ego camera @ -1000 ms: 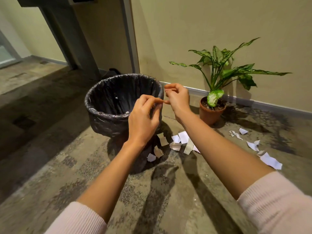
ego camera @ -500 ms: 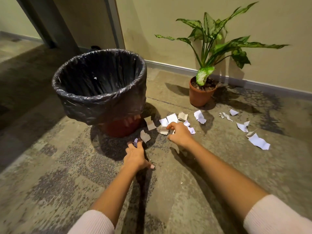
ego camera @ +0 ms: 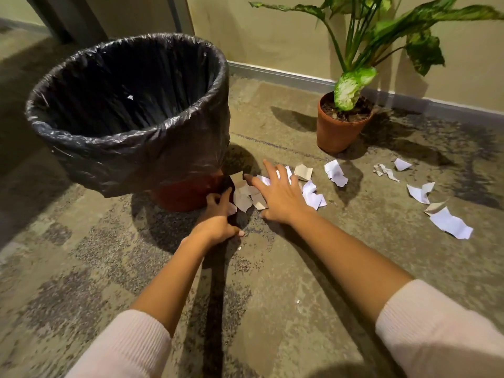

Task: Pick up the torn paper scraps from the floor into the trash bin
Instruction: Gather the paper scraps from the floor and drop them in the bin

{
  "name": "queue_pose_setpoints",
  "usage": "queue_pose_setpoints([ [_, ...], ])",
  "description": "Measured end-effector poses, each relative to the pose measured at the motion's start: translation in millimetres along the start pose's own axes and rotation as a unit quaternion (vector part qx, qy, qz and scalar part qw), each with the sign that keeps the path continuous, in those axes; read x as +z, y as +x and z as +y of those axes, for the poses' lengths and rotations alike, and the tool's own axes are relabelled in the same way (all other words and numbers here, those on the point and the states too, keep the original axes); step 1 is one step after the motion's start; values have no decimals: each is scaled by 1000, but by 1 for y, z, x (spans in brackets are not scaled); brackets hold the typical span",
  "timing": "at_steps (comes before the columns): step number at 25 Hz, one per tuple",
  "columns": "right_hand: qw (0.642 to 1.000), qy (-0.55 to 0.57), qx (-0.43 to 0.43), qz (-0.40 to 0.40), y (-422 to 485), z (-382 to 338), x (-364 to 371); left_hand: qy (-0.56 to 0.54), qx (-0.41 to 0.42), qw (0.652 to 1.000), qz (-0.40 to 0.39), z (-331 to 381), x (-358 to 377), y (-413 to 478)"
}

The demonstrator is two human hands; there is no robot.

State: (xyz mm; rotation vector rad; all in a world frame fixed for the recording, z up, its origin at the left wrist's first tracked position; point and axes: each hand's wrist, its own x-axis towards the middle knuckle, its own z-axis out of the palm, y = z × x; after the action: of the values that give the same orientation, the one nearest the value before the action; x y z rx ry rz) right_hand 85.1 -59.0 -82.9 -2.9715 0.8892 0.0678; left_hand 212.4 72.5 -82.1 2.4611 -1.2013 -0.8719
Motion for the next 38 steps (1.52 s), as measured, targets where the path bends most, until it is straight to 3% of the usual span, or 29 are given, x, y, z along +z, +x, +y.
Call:
queue_pose_setpoints([
  [8,963,113,108,-217,36,36,3,96,-4,993,-68,37,-3,62],
  [13,973,116,67,-187,26,34,6,103,83,990,-56,42,-1,64],
  [20,986,92,36,-137,-4,38,7,71,135,988,-24,45,19,45],
  [24,980,158,36,-112,-19,72,-1,44,152,987,-15,61,25,31],
  [29,936,303,133,-125,-21,134,-18,12,108,991,-77,84,30,33],
  [32,929,259,206,-164,-14,162,-12,45,86,990,-100,95,36,40],
  [35,924,244,217,-198,-7,169,2,96,80,987,-99,101,43,44],
  [38,932,233,211,-179,-5,160,6,121,87,986,-81,102,47,45],
])
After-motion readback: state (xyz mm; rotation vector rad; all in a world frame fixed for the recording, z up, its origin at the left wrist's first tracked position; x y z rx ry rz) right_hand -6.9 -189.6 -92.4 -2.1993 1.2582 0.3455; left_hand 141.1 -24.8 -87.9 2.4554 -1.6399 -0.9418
